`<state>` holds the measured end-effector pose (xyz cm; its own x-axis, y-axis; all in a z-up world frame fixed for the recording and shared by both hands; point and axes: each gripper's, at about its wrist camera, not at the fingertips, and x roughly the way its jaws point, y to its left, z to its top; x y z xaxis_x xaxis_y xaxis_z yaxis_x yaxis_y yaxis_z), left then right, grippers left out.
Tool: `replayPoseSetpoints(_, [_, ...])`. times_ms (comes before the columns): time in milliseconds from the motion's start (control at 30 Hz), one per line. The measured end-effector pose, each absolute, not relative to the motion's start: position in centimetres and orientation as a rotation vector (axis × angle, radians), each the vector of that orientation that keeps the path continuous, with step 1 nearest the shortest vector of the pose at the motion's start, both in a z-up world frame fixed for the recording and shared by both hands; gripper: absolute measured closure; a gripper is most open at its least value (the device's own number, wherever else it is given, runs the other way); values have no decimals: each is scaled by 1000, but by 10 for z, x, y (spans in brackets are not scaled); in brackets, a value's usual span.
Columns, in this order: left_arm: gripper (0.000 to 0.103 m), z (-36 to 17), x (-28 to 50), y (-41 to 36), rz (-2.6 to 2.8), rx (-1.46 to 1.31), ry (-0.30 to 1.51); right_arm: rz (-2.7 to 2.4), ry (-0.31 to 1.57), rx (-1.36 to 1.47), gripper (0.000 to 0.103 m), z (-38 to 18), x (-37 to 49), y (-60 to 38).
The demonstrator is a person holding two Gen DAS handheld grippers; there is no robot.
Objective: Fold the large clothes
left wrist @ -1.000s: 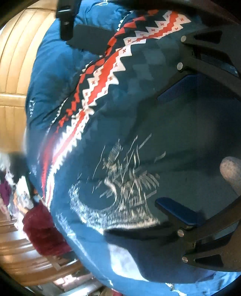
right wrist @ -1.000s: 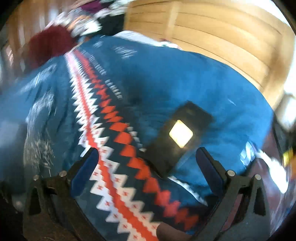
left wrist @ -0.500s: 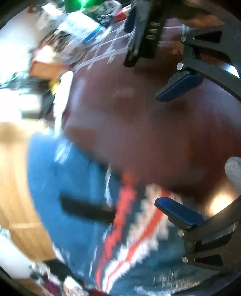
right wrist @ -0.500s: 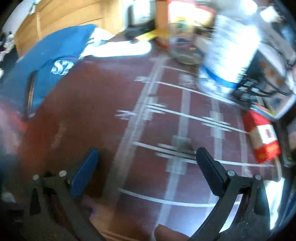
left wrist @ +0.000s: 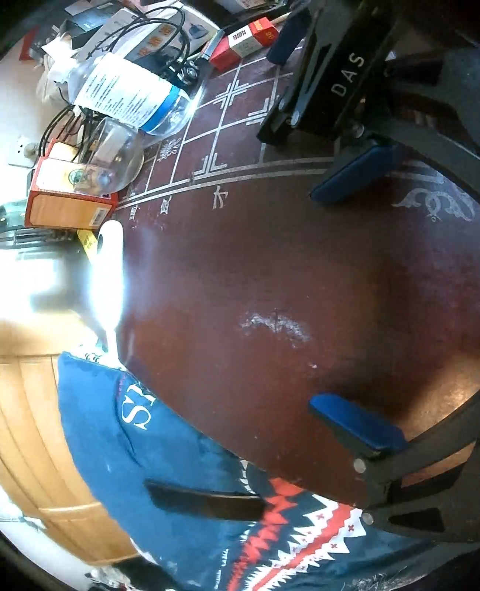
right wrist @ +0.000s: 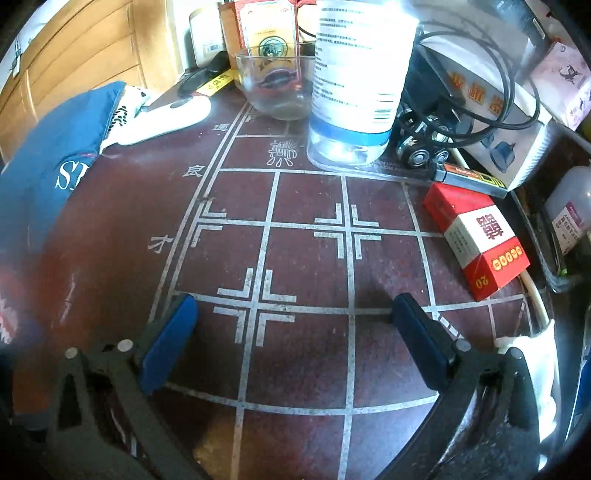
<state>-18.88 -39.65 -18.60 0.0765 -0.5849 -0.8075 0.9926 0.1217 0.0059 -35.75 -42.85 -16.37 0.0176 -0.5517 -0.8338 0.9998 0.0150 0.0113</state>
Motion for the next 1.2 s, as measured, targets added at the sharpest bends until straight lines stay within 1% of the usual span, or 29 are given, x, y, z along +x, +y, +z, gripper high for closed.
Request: replayPoseSetpoints(1200, [0,-185,-189,-398,-1327,684,763,-1416,764,765,0,-162,-359,-429])
